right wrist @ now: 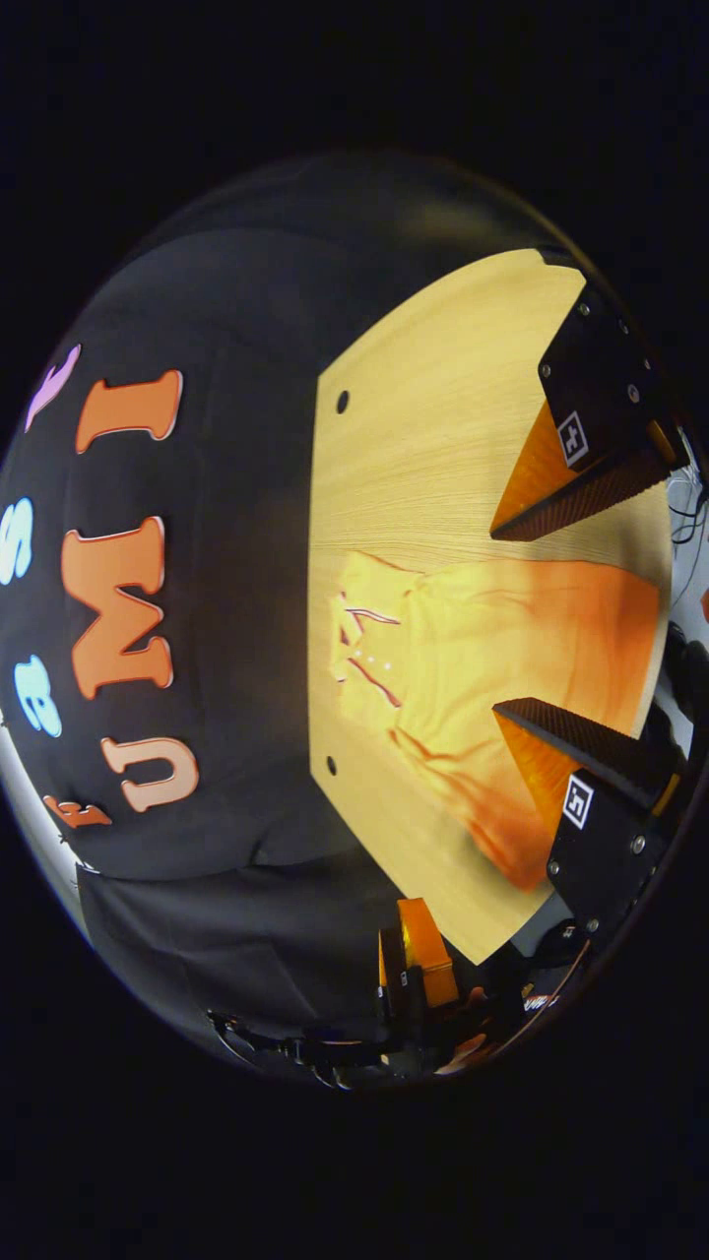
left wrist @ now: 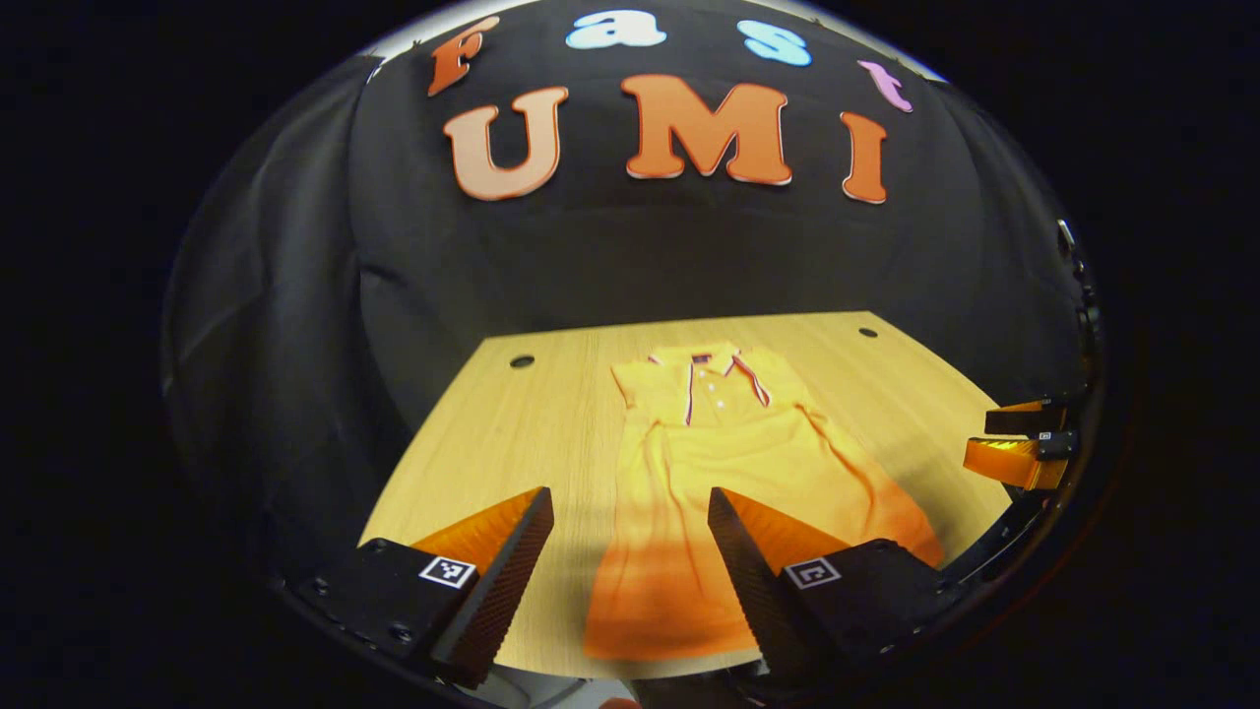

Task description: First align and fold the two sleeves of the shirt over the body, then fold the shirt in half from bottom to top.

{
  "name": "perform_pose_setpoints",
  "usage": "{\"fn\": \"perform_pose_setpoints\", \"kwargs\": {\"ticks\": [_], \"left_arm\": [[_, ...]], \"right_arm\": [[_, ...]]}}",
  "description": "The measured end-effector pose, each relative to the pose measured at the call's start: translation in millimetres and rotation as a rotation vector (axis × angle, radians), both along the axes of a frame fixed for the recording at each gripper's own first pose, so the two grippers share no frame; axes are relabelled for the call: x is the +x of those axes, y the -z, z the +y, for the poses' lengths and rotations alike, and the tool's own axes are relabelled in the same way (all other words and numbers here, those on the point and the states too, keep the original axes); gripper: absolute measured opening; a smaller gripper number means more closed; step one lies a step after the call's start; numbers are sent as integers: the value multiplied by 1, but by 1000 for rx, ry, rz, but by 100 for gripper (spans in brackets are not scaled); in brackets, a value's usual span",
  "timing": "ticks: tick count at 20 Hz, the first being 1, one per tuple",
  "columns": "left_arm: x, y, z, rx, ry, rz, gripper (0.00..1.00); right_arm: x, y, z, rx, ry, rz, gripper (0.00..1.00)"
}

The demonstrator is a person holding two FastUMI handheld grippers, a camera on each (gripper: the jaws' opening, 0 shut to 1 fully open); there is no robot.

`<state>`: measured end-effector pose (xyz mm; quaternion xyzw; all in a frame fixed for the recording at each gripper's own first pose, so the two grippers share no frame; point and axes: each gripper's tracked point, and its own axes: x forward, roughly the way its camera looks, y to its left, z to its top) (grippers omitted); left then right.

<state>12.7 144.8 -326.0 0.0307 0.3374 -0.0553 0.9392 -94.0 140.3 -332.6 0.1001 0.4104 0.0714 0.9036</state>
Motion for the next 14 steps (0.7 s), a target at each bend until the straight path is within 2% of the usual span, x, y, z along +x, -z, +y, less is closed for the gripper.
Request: {"fn": "perform_pose_setpoints", "kwargs": {"ticks": [5,9,14], "left_arm": [[-4,41,2,26,26,211,98],[-4,40,-3,32,54,338,98],[14,32,-7,10,33,506,98]], "right_arm": [[-21,46,6,-4,19,170,98],[-37,84,21,17,36,310,98],[-53,113,37,9,49,434,98]]}}
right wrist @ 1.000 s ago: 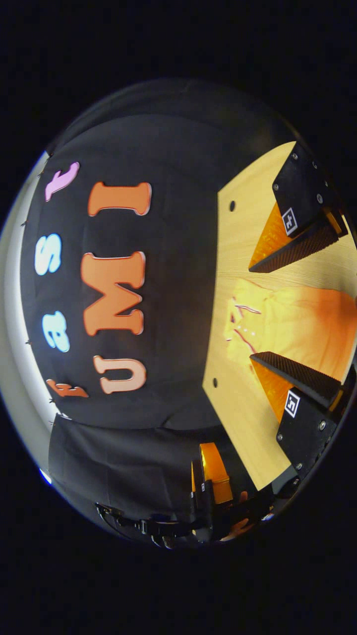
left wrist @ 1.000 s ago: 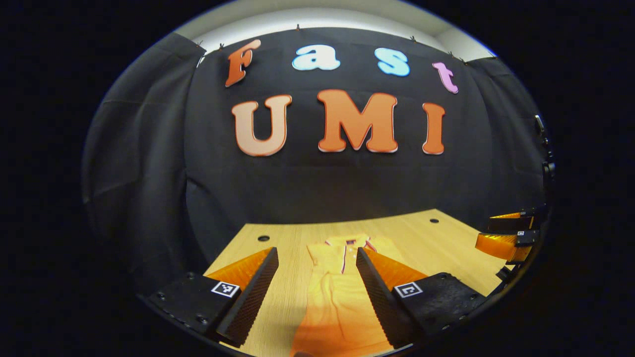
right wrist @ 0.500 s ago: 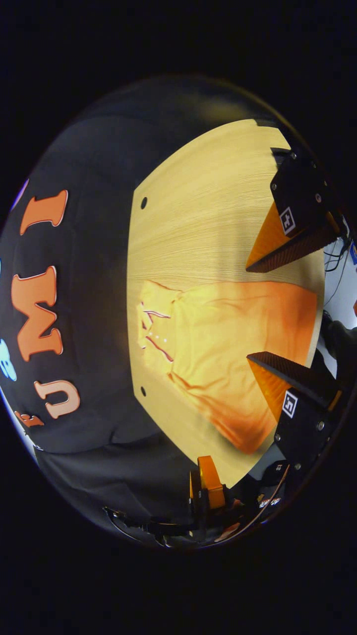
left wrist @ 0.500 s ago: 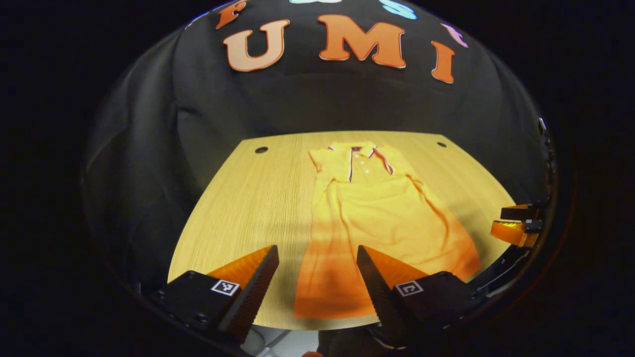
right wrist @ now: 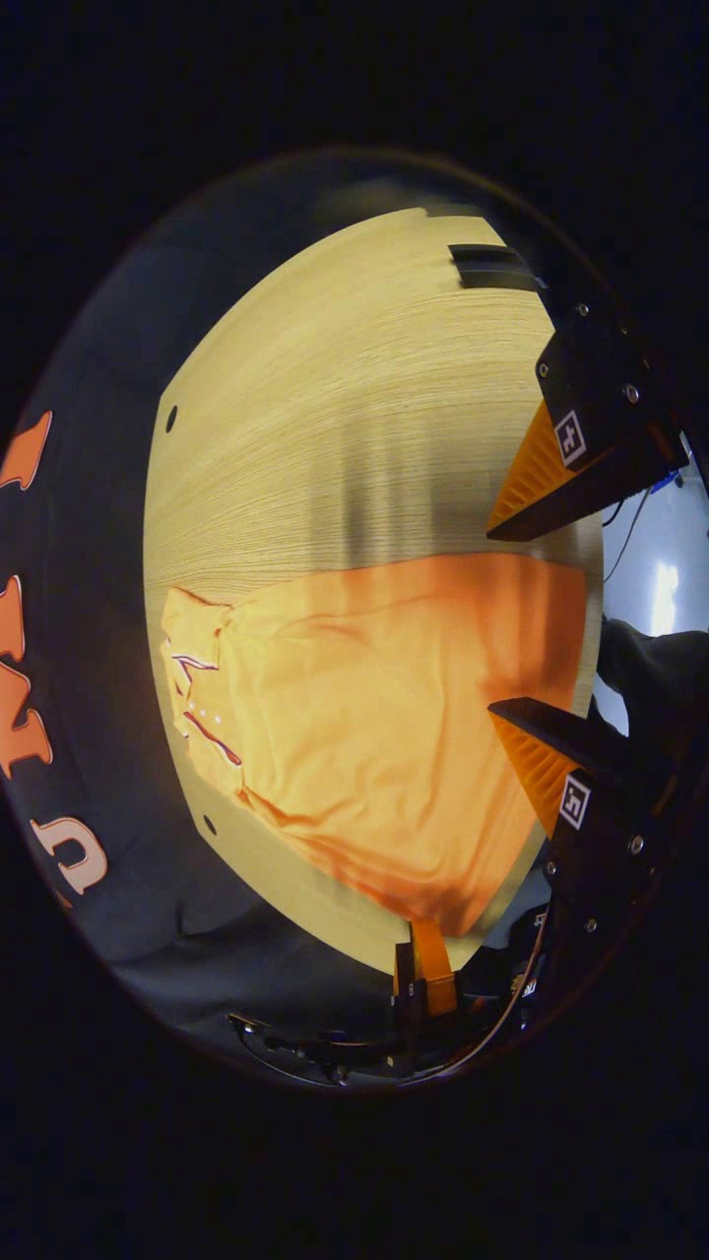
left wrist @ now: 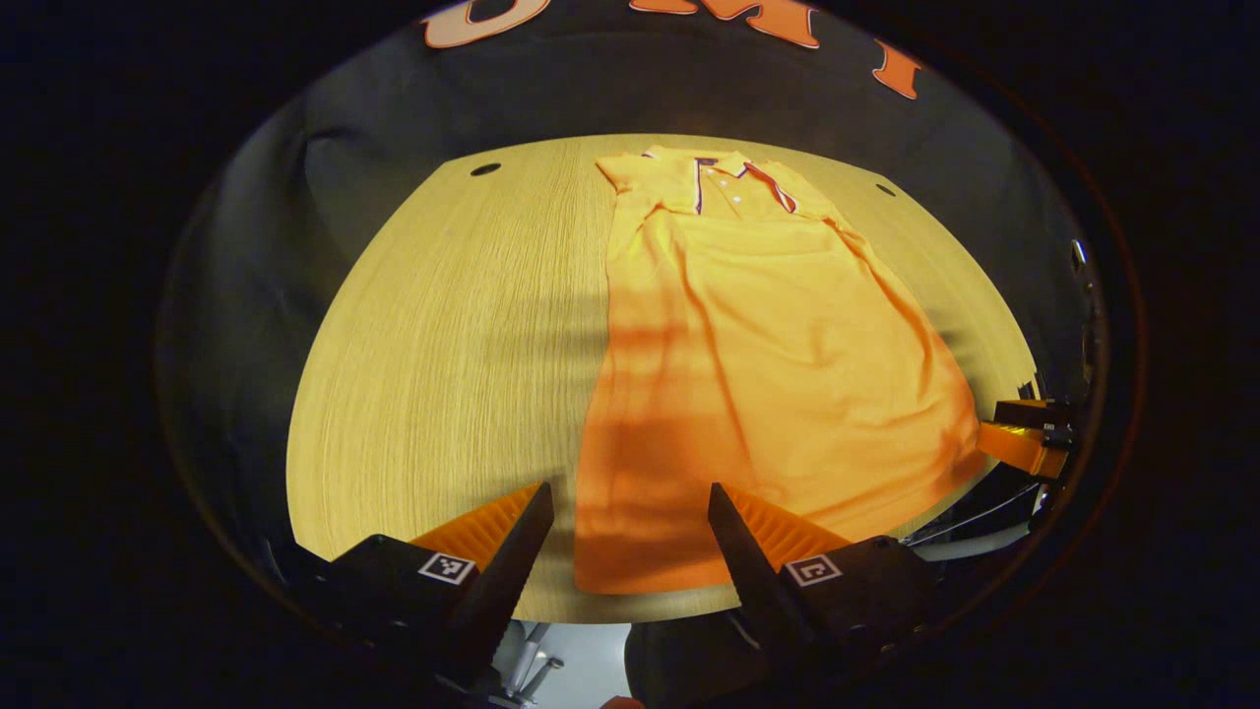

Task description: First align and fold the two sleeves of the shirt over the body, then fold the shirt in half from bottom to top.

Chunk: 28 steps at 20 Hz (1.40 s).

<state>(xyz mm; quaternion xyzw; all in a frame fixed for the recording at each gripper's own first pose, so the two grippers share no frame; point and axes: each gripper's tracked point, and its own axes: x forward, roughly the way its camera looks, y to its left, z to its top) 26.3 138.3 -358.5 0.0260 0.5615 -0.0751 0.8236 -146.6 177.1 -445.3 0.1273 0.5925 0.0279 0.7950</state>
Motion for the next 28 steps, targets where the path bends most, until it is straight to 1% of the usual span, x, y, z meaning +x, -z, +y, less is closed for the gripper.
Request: {"fn": "perform_pose_setpoints", "kwargs": {"ticks": [1,5,7,8,9,10,12,14,15,16,17,18,19,20,21,22,23,24,25,26,28], "left_arm": [[-13,19,6,4,2,13,99],[-23,33,10,39,28,46,98],[-32,41,12,42,22,84,98],[-32,40,11,25,0,82,98],[-34,42,10,18,-11,89,99],[-32,40,11,18,-6,87,98],[-36,41,11,14,19,77,98],[-36,40,13,12,42,70,98],[-37,41,13,22,67,71,98],[-37,40,10,19,69,78,97],[-39,42,6,18,63,82,88],[-40,42,1,14,67,87,84],[-40,40,-7,2,76,88,65],[-40,40,-14,-7,82,82,37],[-41,42,-17,-7,88,90,10],[-44,36,-23,-50,75,87,8],[-45,38,-26,-89,50,103,1],[-48,37,-28,-125,34,118,1],[-44,33,-26,-140,13,99,1],[-39,27,-24,-153,8,81,1],[-28,13,-24,-175,-1,48,1]], "right_arm": [[0,5,-2,-15,1,16,98],[-17,16,3,-25,-11,107,97],[-16,17,5,-38,-31,123,97],[-15,16,5,-50,-29,130,91],[-17,18,7,-57,-20,155,96],[-20,19,8,-67,-13,172,95],[-24,17,10,-77,-8,214,87],[-24,18,9,-74,4,236,72],[-25,19,8,-60,18,240,59],[-23,17,8,-34,66,243,53],[-24,17,12,-1,84,245,35],[-25,14,23,56,80,254,35],[-32,11,28,99,93,242,34],[-27,3,33,154,162,234,33],[-23,11,43,199,170,235,7],[-24,12,48,228,180,230,7],[-23,13,48,257,193,231,7],[-22,22,53,273,217,226,6],[-21,5,51,305,219,210,4],[-15,1,58,351,230,188,4],[-2,-9,57,401,266,154,4]]}}
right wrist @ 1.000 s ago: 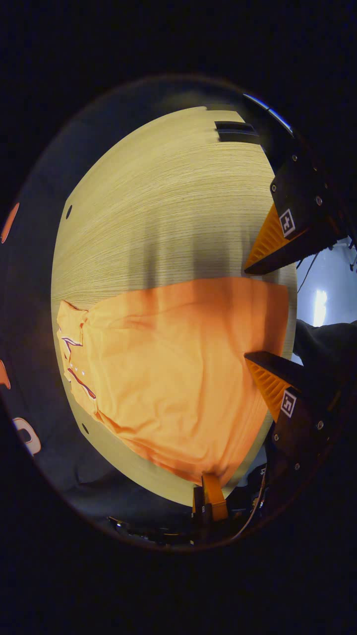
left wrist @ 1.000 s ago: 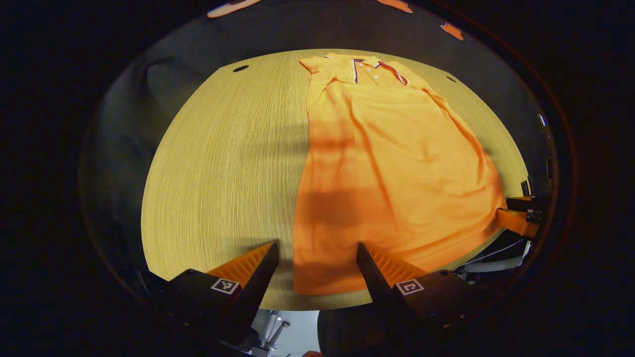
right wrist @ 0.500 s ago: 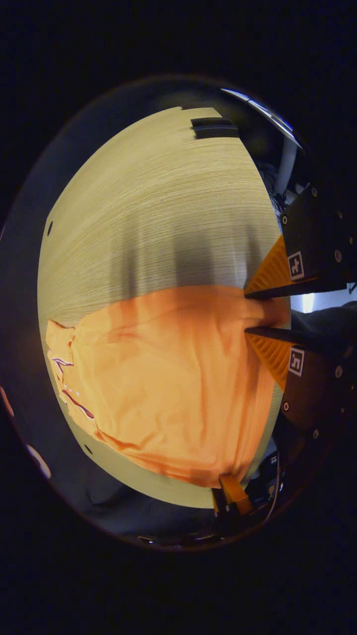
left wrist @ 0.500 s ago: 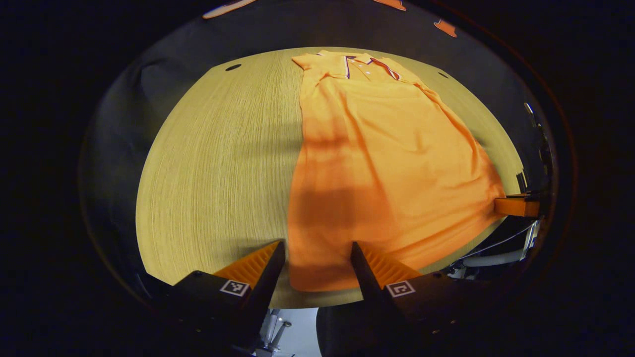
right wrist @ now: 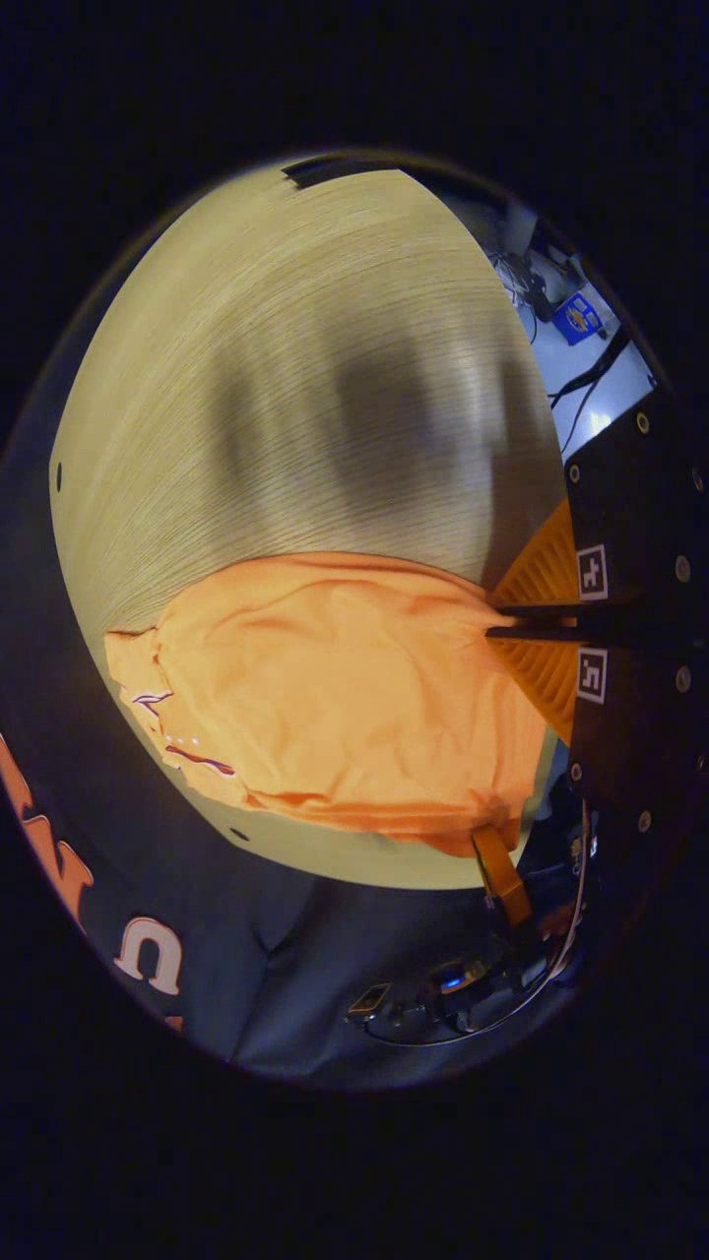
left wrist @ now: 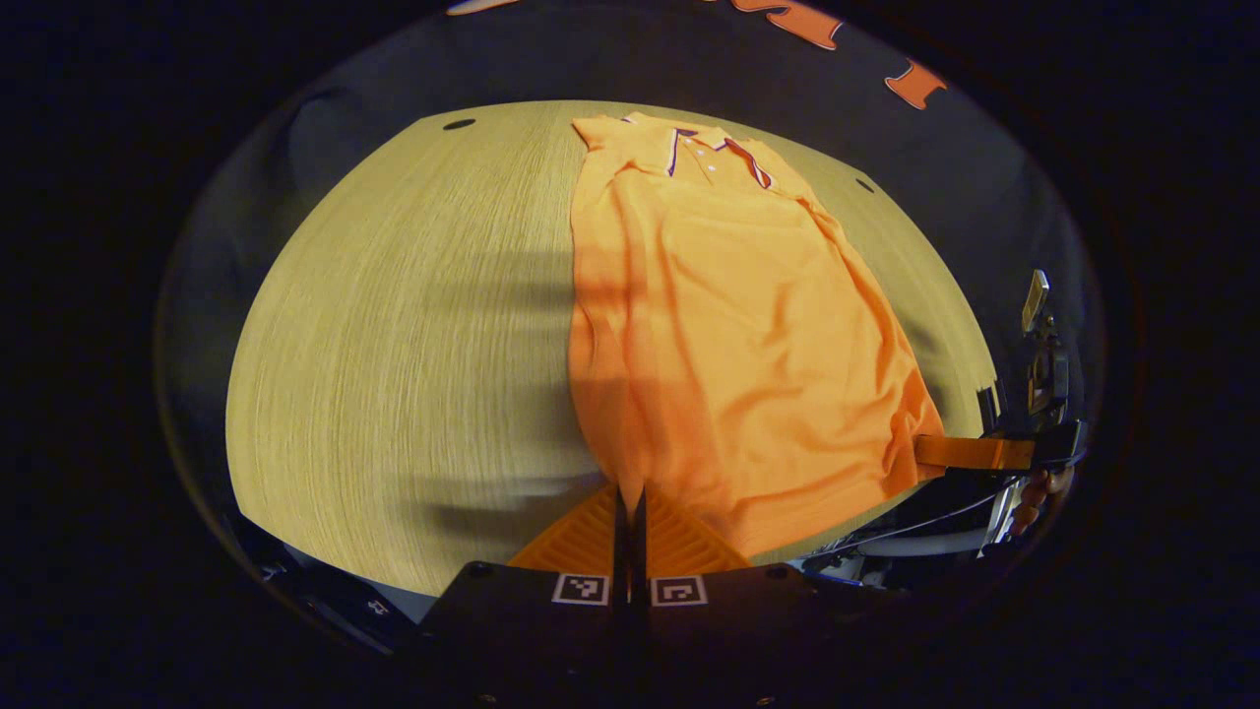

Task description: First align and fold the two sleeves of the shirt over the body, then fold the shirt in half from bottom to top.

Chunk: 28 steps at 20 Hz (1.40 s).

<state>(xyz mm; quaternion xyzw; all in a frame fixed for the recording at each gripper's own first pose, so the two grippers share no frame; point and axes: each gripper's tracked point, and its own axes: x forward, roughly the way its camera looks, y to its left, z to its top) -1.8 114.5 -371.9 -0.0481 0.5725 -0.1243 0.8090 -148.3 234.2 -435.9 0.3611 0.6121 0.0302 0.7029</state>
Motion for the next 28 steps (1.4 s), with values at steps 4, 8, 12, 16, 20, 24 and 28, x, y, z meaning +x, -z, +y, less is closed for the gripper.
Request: {"fn": "perform_pose_setpoints", "kwargs": {"ticks": [4,8,12,16,20,24,28], "left_arm": [[30,-29,-6,-49,-14,-87,1],[61,-56,-11,-101,-19,-154,1],[104,-85,-16,-129,-3,-233,1],[143,-108,-23,-134,28,-304,1],[176,-130,-29,-145,53,-364,1],[207,-149,-32,-157,69,-414,1],[233,-164,-27,-154,91,-452,1]], "right_arm": [[30,-18,-3,37,38,-66,4],[69,-41,-6,84,89,-152,3],[108,-60,-18,75,103,-227,3],[149,-74,-35,49,161,-282,4],[186,-88,-42,27,180,-346,3],[209,-102,-53,-20,193,-413,4],[251,-108,-50,-64,180,-446,3]]}}
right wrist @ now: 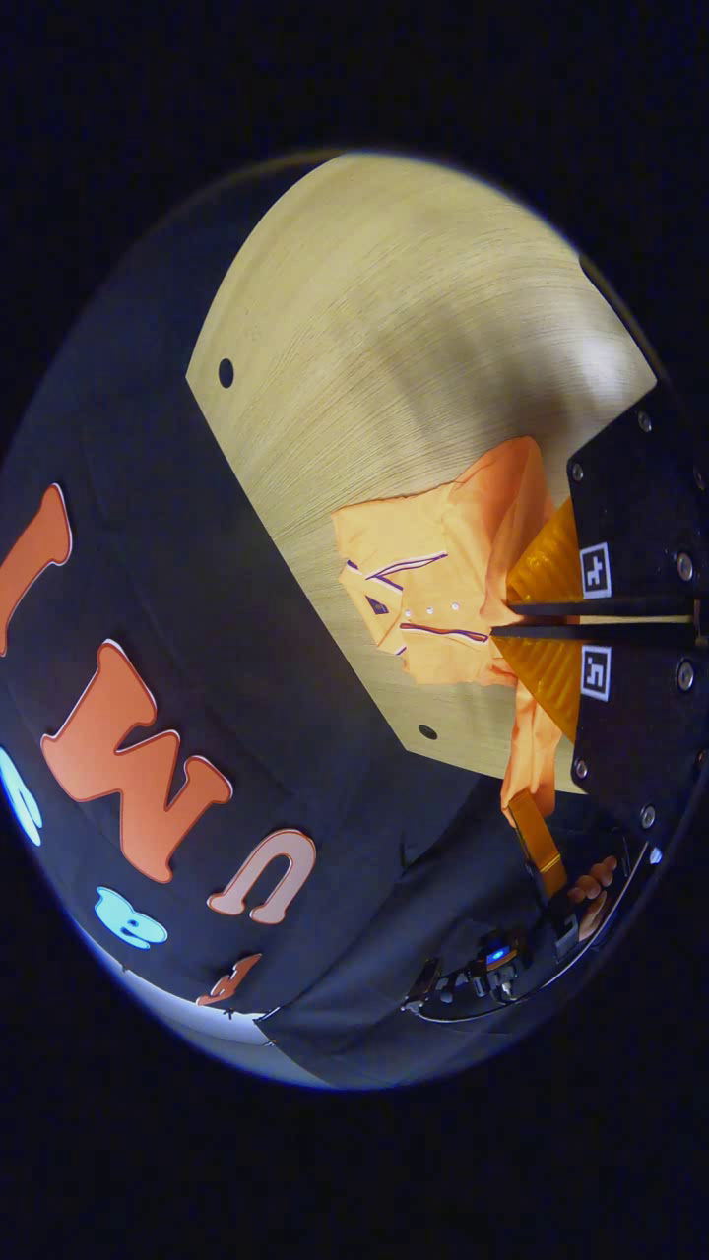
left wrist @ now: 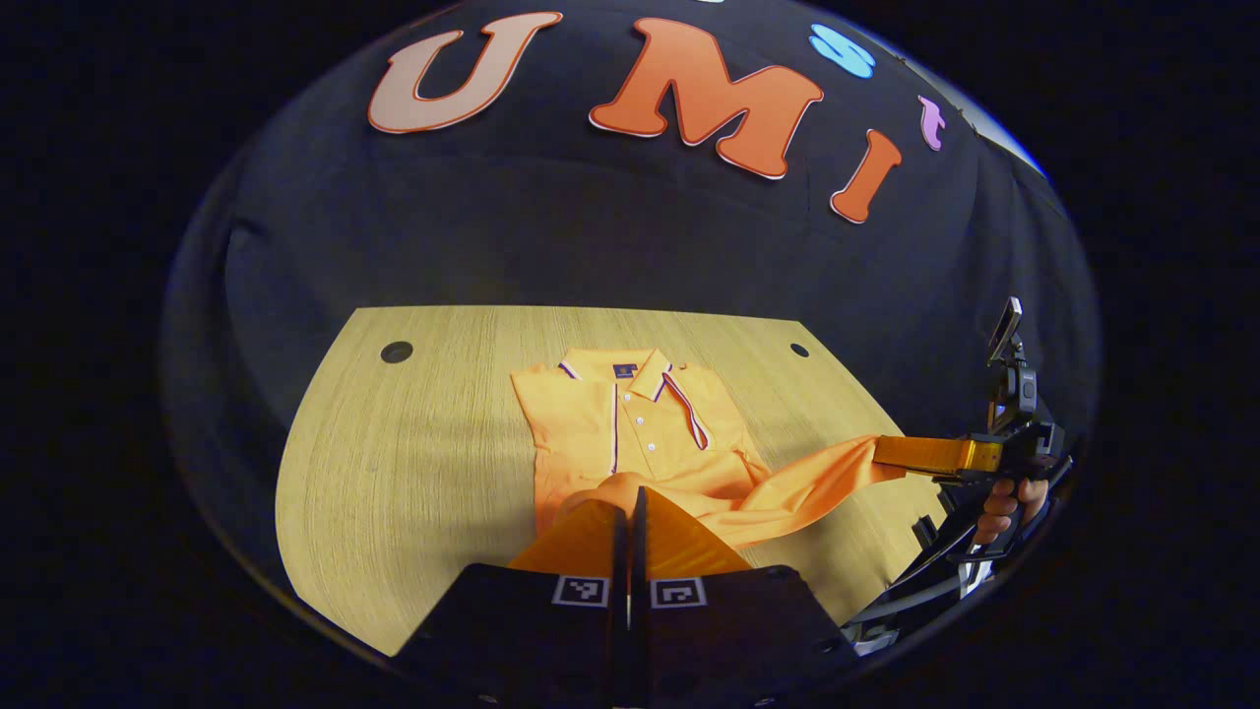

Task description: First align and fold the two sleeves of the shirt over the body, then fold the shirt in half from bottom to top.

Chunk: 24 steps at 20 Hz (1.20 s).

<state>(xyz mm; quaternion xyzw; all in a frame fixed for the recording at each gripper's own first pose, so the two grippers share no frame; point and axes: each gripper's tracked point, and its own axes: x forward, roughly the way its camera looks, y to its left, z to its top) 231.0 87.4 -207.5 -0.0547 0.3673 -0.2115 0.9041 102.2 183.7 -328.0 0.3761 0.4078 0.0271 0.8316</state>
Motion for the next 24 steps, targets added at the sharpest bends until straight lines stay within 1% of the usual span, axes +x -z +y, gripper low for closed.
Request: {"fn": "perform_pose_setpoints", "kwargs": {"ticks": [6,9,11,17,19,21,24], "left_arm": [[80,-15,-3,-7,28,-63,1],[121,-2,7,16,13,-63,1],[144,9,8,13,0,-49,1],[214,42,8,27,-19,-19,1],[236,55,5,31,-19,-10,1],[256,71,4,61,-12,-7,1],[281,96,12,111,-24,4,1]], "right_arm": [[59,-10,-11,-61,-3,-29,3],[90,-5,-14,-85,-3,-30,3],[111,1,-18,-92,8,-30,3],[169,41,-35,-83,53,20,3],[185,60,-41,-91,52,47,3],[199,83,-44,-102,45,80,3],[221,110,-48,-110,43,119,3]]}}
